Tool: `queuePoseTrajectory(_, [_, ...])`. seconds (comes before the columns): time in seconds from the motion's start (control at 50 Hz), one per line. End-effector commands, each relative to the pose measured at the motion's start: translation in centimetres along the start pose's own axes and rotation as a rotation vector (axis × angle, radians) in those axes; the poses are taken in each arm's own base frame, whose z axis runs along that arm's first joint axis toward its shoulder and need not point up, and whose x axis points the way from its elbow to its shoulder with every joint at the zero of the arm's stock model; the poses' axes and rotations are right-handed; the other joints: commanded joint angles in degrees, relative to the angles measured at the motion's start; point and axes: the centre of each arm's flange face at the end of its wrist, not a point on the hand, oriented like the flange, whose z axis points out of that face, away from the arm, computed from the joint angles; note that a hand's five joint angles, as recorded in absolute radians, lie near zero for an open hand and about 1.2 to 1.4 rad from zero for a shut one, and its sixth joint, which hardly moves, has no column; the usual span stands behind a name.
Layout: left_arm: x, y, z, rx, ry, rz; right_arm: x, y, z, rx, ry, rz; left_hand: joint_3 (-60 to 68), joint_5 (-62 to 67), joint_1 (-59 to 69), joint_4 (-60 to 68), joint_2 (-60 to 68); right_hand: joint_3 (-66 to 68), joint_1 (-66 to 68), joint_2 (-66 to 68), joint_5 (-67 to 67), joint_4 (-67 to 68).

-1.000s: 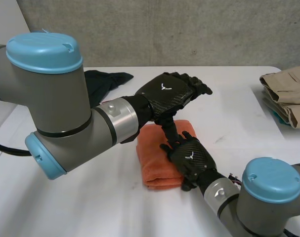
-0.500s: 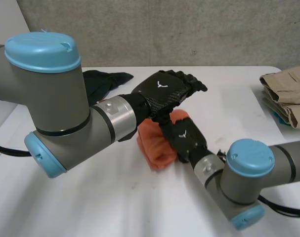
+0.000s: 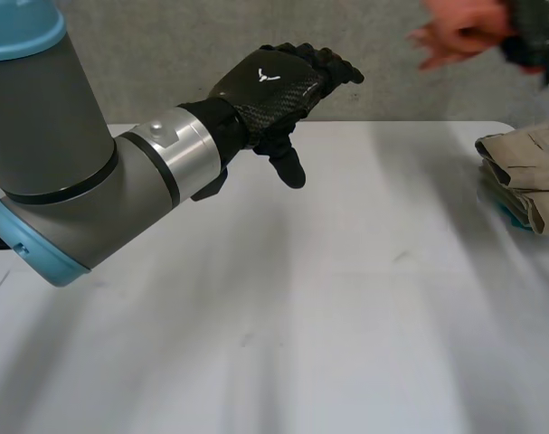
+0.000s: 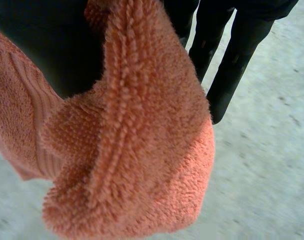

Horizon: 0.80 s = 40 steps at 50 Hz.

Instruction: Fold the laundry.

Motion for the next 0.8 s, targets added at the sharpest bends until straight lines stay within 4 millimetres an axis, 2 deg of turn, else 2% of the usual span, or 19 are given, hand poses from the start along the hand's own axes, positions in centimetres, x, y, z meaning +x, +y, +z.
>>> queuePoseTrajectory(0.02, [0.4,1.2,-0.1,-0.035,0.009,-0.015,8.9,9.1,-2.2,-0.109,-0.014,-0.042,2.1,1.7,3.1,2.0,1.8,16.0,27.8,17.2,20.0,11.8])
queuePoseTrajectory(0.08, [0.5,1.5,-0.2,-0.044,0.012,-0.019,9.8,12.3,-3.6,-0.155,-0.036,-0.023,2.1,1.7,3.1,2.0,1.8,16.0,27.8,17.2,20.0,11.8])
queuePoseTrajectory(0.1, [0.5,1.7,-0.1,-0.049,0.014,-0.022,10.3,14.4,-4.8,-0.187,-0.059,-0.003,2.1,1.7,3.1,2.0,1.8,16.0,27.8,17.2,20.0,11.8])
queuePoseTrajectory(0.14, [0.6,2.0,-0.1,-0.056,0.016,-0.023,10.5,16.5,-6.2,-0.219,-0.094,0.021,2.1,1.7,3.1,2.0,1.8,16.0,27.8,17.2,20.0,11.8])
queuePoseTrajectory(0.16, [0.6,2.1,-0.1,-0.059,0.017,-0.024,10.6,18.4,-7.6,-0.248,-0.125,0.043,2.1,1.7,3.1,2.0,1.8,16.0,27.8,17.2,20.0,11.8])
queuePoseTrajectory(0.24, [0.9,2.2,0.0,-0.063,0.023,-0.027,11.4,21.9,-10.7,-0.303,-0.142,0.072,2.1,1.7,3.1,2.0,1.8,16.0,27.8,17.2,20.0,11.8])
queuePoseTrajectory(0.32, [1.0,2.3,0.0,-0.066,0.025,-0.028,11.3,22.7,-11.7,-0.322,-0.147,0.081,2.1,1.7,3.1,2.0,1.8,16.0,27.8,17.2,20.0,11.8])
queuePoseTrajectory(0.38, [0.9,2.3,0.0,-0.064,0.024,-0.029,11.1,22.4,-11.9,-0.331,-0.141,0.082,2.1,1.7,3.1,2.0,1.8,16.0,27.8,17.2,20.0,11.8])
queuePoseTrajectory(0.4, [0.9,2.3,0.0,-0.064,0.024,-0.029,11.3,21.7,-11.7,-0.332,-0.129,0.08,2.1,1.7,3.1,2.0,1.8,-18.4,-6.6,-17.2,-14.4,-22.6])
queuePoseTrajectory(0.44, [0.9,2.1,0.0,-0.06,0.024,-0.027,11.7,20.4,-11.2,-0.329,-0.115,0.072,2.1,1.7,3.1,2.0,1.8,-54.0,-42.2,-52.8,-50.0,-58.2])
queuePoseTrajectory(0.46, [0.9,2.1,0.0,-0.06,0.024,-0.027,12.3,19.0,-10.7,-0.32,-0.09,0.057,2.1,1.7,3.1,2.0,1.8,-54.0,-42.2,-52.8,-50.0,-58.2])
queuePoseTrajectory(0.54, [1.1,1.9,-0.1,-0.055,0.027,-0.025,13.5,15.9,-9.9,-0.336,-0.008,0.045,2.1,1.7,3.1,2.0,1.8,-54.0,-42.2,-52.8,-50.0,-58.2])
queuePoseTrajectory(0.6, [1.2,1.7,-0.2,-0.052,0.03,-0.026,13.9,14.3,-9.9,-0.376,0.026,0.065,2.1,1.7,3.1,2.0,1.8,-54.0,-42.2,-52.8,-50.0,-58.2])
queuePoseTrajectory(0.62, [1.3,1.6,-0.2,-0.049,0.031,-0.025,14.1,13.0,-9.8,-0.405,0.045,0.076,2.1,1.7,3.1,2.0,1.8,-54.0,-42.2,-52.8,-50.0,-58.2])
queuePoseTrajectory(0.68, [1.3,1.6,-0.2,-0.048,0.032,-0.025,14.4,11.5,-10.0,-0.461,0.064,0.105,2.1,1.7,3.1,2.0,1.8,-54.0,-42.2,-52.8,-50.0,-58.2])
queuePoseTrajectory(0.76, [1.5,0.8,-0.5,-0.031,0.033,-0.019,16.8,10.0,-11.6,-0.6,0.151,0.091,2.1,1.7,3.1,2.0,1.8,-54.0,-42.2,-52.8,-50.0,-58.2])
queuePoseTrajectory(0.8, [1.4,0.1,-0.7,-0.016,0.03,-0.013,18.7,8.5,-12.2,-0.678,0.21,0.02,2.1,1.7,3.1,2.0,1.8,-54.0,-42.2,-52.8,-50.0,-58.2])
